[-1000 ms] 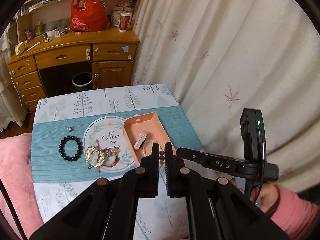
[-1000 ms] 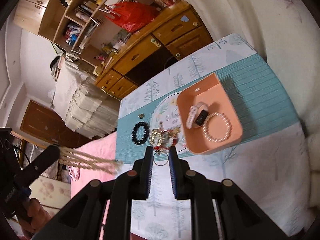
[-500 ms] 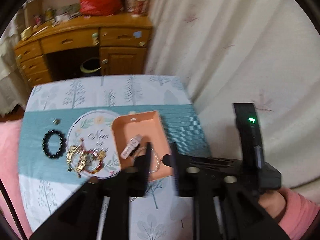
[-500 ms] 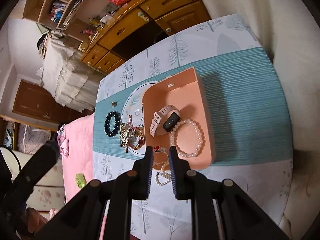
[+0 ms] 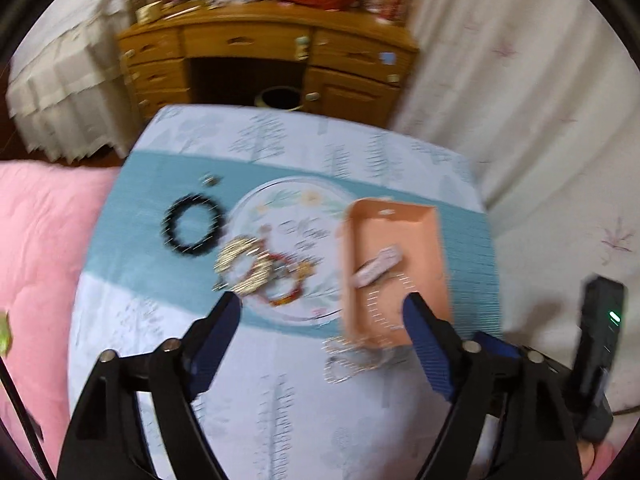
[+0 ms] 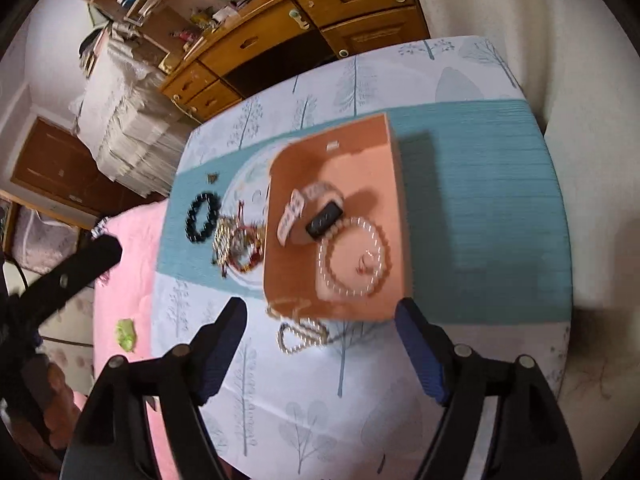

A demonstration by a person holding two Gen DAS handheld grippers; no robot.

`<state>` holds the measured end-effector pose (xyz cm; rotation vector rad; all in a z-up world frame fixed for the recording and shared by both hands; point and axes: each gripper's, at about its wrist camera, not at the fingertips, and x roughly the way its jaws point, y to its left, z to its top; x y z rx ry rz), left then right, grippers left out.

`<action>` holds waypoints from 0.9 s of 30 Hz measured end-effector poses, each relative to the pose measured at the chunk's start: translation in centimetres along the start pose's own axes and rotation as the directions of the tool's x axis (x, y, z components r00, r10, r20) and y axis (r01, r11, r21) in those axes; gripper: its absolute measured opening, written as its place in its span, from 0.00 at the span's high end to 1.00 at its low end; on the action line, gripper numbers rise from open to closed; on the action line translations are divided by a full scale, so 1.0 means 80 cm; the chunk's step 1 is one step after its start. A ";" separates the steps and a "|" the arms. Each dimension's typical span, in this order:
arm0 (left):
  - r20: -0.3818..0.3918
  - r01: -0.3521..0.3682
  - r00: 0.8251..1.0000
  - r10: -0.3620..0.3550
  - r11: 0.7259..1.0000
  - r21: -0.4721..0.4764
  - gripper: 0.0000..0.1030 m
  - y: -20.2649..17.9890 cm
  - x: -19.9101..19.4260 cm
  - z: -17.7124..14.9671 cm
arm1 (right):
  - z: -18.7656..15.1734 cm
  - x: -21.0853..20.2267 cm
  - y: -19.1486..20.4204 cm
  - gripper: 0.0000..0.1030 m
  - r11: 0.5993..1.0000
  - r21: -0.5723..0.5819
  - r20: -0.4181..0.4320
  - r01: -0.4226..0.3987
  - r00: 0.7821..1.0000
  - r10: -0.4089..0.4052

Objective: Organize jewelry

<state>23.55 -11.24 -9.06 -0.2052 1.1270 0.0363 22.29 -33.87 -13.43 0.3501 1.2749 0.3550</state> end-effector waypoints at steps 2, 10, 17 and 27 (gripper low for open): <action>0.000 -0.029 1.000 0.029 0.999 -0.024 0.16 0.021 -0.001 -0.009 | -0.021 0.000 0.007 0.25 1.000 0.005 0.057 0.009 0.998 -0.010; -0.065 -0.141 0.988 0.141 0.990 0.006 0.15 0.118 -0.001 -0.041 | -0.091 0.023 0.053 0.25 0.980 -0.094 0.126 0.174 0.979 -0.162; -0.087 -0.132 0.986 0.140 0.987 0.095 0.15 0.186 -0.010 -0.041 | -0.133 0.047 0.087 0.25 0.949 -0.074 0.162 0.307 0.942 -0.293; -0.146 -0.062 0.984 0.098 0.971 0.231 0.15 0.246 0.018 -0.009 | -0.157 0.070 0.129 0.25 0.902 0.073 0.244 0.426 0.869 -0.430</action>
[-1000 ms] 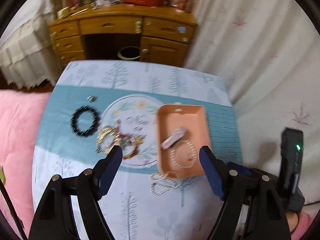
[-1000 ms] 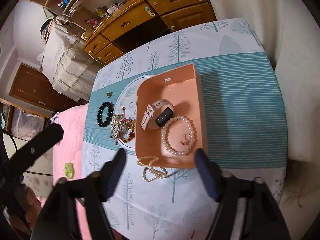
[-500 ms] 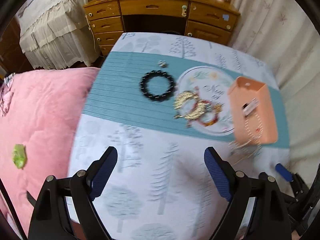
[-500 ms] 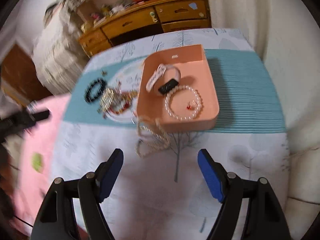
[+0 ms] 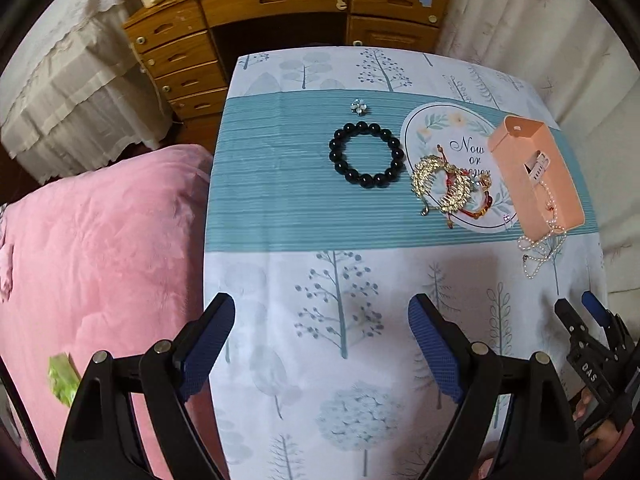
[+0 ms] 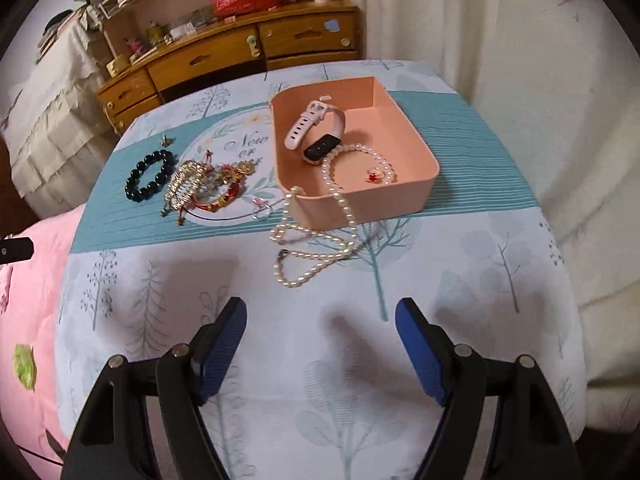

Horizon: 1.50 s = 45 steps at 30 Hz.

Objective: Organize jewelry

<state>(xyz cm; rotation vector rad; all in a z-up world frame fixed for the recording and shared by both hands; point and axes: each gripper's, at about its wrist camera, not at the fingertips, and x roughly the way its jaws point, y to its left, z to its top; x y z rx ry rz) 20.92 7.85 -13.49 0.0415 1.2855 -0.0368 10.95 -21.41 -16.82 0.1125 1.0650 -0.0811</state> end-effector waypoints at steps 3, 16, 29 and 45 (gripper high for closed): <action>0.006 0.012 1.000 -0.012 1.000 0.010 0.15 0.009 0.006 0.012 | -0.002 -0.006 0.012 0.25 1.000 -0.019 0.029 0.007 1.000 -0.007; -0.004 0.109 0.994 -0.110 0.992 -0.060 0.21 0.004 0.068 0.068 | 0.029 0.040 0.016 0.25 0.997 0.013 0.054 0.077 0.995 -0.078; 0.044 0.150 0.988 -0.145 0.975 -0.161 0.52 -0.009 0.167 0.124 | 0.036 0.089 0.016 0.32 0.994 -0.056 0.049 0.099 0.994 -0.096; 0.046 0.052 0.998 -0.049 0.996 -0.069 0.88 -0.021 0.181 0.127 | 0.044 0.096 0.014 0.96 0.998 -0.031 -0.058 -0.058 0.997 0.056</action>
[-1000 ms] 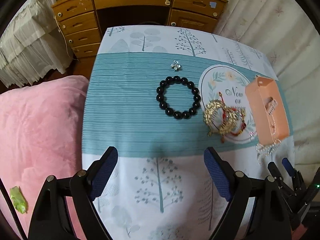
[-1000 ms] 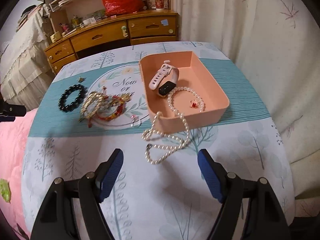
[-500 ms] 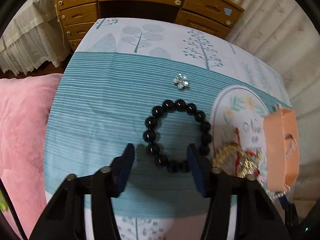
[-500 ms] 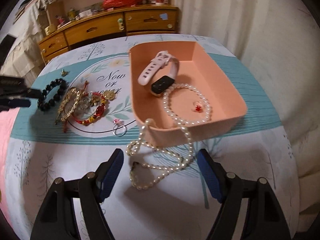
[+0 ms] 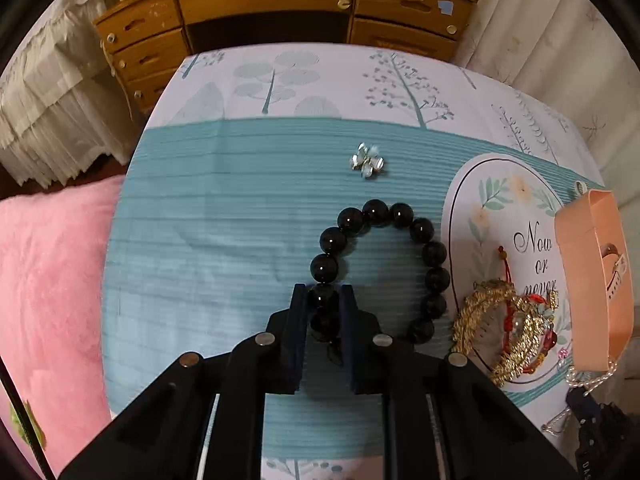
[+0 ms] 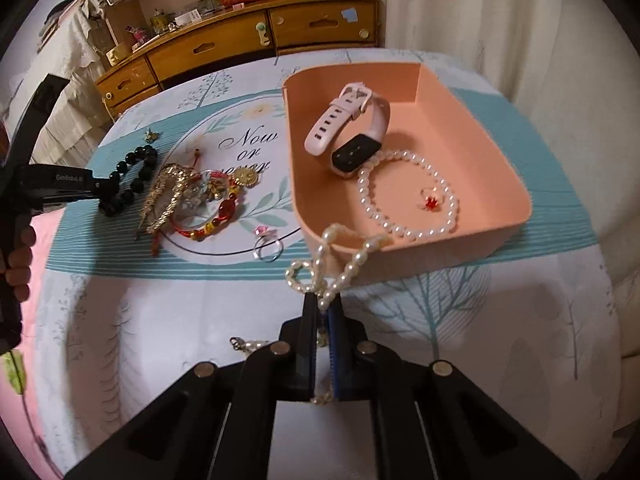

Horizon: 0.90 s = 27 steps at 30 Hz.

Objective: Organize jewelry

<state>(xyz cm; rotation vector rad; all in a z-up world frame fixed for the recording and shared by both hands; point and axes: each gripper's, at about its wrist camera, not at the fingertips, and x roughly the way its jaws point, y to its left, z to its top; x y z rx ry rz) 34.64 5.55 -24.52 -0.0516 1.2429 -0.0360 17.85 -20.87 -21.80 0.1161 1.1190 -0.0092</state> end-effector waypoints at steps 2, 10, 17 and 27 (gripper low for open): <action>-0.026 0.011 1.000 -0.011 1.000 -0.023 0.88 0.001 -0.004 -0.013 | 0.001 -0.001 0.001 0.96 1.000 0.016 -0.023 -0.027 0.999 0.027; -0.088 0.087 0.992 -0.091 0.995 -0.046 0.88 0.006 -0.045 -0.106 | -0.019 -0.018 0.013 0.96 0.983 0.137 -0.067 -0.124 0.989 0.134; -0.064 0.134 0.989 -0.133 0.991 0.000 0.88 0.001 -0.094 -0.164 | -0.038 -0.050 0.029 0.96 0.975 0.149 -0.046 -0.165 0.984 0.174; 0.033 0.209 0.977 -0.210 0.977 0.042 0.88 -0.015 -0.184 -0.161 | -0.018 -0.125 0.028 0.96 0.979 0.060 0.066 -0.194 0.980 0.190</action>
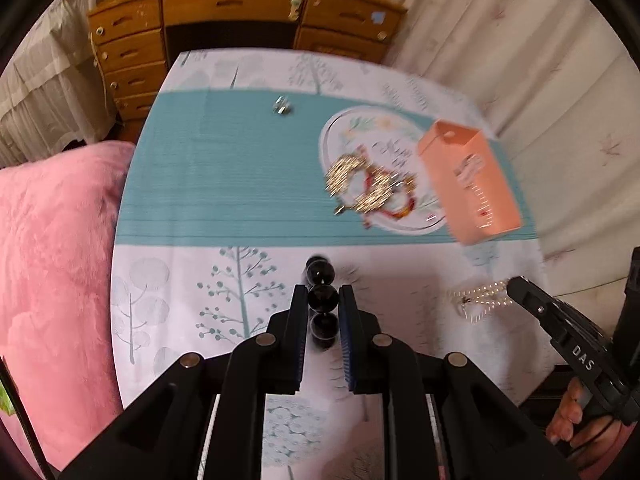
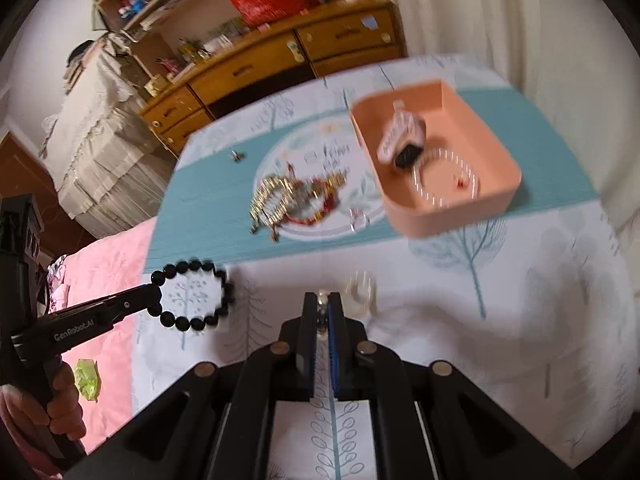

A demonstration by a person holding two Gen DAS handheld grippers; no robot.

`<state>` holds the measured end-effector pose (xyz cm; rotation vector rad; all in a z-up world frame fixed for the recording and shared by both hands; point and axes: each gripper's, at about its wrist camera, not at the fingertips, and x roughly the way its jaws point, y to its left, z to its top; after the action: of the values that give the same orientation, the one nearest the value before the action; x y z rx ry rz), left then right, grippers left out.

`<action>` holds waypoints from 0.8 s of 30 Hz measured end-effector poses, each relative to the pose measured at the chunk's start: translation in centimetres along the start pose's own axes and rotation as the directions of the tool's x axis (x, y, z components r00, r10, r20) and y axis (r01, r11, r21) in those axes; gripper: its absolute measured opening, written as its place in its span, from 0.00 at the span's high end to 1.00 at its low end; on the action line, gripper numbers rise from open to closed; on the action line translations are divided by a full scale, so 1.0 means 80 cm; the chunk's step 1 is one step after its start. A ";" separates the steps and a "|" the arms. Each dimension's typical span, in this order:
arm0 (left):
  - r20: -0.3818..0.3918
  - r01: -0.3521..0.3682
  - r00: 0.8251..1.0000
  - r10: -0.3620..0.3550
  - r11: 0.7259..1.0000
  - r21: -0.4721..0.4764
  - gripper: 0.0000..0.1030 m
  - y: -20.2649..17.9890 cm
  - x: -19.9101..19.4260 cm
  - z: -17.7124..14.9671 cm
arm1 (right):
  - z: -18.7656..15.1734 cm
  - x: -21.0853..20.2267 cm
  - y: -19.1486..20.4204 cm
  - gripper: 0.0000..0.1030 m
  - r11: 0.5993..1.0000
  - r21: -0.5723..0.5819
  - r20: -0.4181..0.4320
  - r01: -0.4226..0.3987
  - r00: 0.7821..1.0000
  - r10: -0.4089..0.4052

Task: Organize jewelry
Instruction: 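Lift the necklace into the box with the right tool while the left tool carries the black bracelet over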

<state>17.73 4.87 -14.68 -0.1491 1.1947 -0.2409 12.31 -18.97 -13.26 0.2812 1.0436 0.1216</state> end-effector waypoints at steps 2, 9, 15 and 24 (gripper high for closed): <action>0.021 0.011 1.000 -0.011 1.000 0.010 0.88 -0.009 -0.012 0.007 | 0.011 -0.016 0.000 0.96 1.000 -0.021 0.030 -0.002 1.000 0.003; 0.098 0.048 0.994 -0.053 0.997 0.053 0.88 -0.052 -0.053 0.031 | 0.060 -0.063 -0.005 0.96 0.996 -0.085 0.135 0.009 0.991 0.002; 0.177 0.043 0.982 -0.057 0.996 0.080 0.88 -0.102 -0.079 0.054 | 0.110 -0.081 -0.022 0.96 0.993 -0.121 0.200 0.010 0.980 0.014; 0.212 0.048 0.976 -0.053 0.998 0.030 0.88 -0.162 -0.060 0.092 | 0.159 -0.052 -0.063 0.95 0.988 -0.142 0.140 -0.060 0.987 0.080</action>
<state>21.53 -6.41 -4.58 -0.1795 0.9760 -0.2772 21.08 -26.96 -5.24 0.1983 0.8759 0.2322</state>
